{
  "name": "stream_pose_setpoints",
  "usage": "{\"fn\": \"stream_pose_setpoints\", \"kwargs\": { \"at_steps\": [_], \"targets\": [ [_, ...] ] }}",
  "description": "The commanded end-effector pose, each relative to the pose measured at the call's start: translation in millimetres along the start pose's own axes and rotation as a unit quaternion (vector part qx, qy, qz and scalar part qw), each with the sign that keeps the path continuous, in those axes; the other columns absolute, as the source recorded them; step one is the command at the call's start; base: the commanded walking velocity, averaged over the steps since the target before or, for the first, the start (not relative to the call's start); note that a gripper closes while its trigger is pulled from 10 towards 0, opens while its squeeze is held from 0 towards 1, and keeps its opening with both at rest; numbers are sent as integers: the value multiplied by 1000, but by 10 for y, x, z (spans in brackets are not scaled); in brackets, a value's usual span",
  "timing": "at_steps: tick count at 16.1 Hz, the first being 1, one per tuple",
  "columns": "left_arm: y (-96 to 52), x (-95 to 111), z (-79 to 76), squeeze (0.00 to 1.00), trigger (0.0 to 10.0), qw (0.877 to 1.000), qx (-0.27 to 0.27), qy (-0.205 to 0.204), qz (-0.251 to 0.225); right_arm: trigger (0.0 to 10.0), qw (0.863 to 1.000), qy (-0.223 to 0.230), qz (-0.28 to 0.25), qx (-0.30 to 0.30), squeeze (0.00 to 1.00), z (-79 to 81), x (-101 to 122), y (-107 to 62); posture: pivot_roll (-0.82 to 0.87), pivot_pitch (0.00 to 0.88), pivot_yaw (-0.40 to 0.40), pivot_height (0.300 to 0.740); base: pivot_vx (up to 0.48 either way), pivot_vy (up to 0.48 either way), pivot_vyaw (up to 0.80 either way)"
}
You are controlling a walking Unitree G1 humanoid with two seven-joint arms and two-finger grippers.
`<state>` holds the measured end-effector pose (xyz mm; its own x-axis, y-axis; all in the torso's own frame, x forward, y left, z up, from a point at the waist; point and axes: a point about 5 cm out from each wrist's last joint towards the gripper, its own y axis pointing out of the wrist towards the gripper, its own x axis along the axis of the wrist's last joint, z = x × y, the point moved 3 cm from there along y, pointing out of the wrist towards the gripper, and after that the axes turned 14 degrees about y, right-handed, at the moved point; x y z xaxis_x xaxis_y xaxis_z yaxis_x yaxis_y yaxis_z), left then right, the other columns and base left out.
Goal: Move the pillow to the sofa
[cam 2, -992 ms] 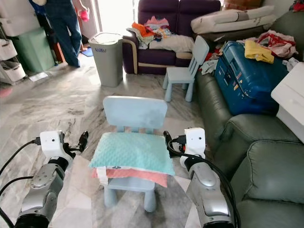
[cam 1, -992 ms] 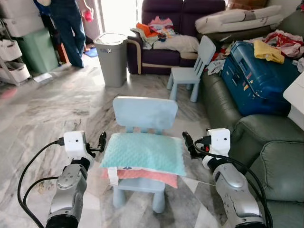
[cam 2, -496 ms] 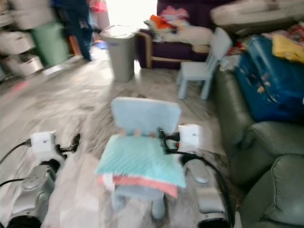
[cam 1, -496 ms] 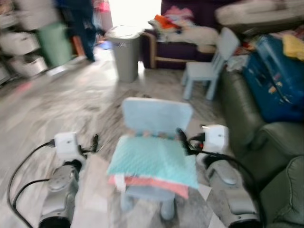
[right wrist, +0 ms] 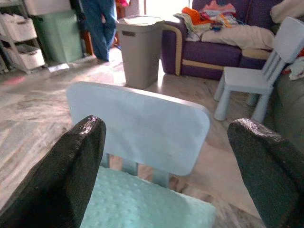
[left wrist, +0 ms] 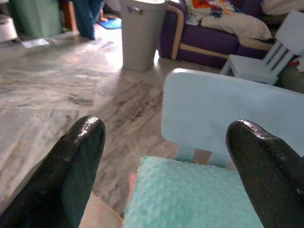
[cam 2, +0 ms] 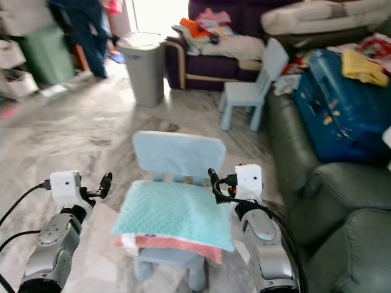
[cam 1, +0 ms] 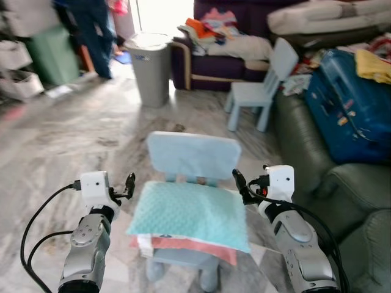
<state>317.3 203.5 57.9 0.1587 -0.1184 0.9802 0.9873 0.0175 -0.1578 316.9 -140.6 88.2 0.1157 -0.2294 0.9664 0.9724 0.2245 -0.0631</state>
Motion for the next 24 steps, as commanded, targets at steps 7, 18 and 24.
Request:
{"fn": "stream_pose_setpoints", "kwargs": {
  "at_steps": [7, 18, 24],
  "targets": [
    [-84, -169, -25, 0, 10000, 999, -1, 29, 29, 10000, 1000, -1, -2, -9, 0, -41, 5, -37, 18, 35, 7, 740, 0, 0, 0],
    [-614, -667, 91, 0, 10000, 994, 1, 49, 101, 10000, 999, 10, 47, -23, 0, -155, -205, -334, 27, 115, -18, 740, 0, 0, 0],
    [-603, -608, 5, 0, 10000, 993, -32, 55, 95, 10000, 997, 24, 64, -35, 0, -174, -251, -411, 19, 125, -8, 740, 0, 0, 0]
  ]
}}
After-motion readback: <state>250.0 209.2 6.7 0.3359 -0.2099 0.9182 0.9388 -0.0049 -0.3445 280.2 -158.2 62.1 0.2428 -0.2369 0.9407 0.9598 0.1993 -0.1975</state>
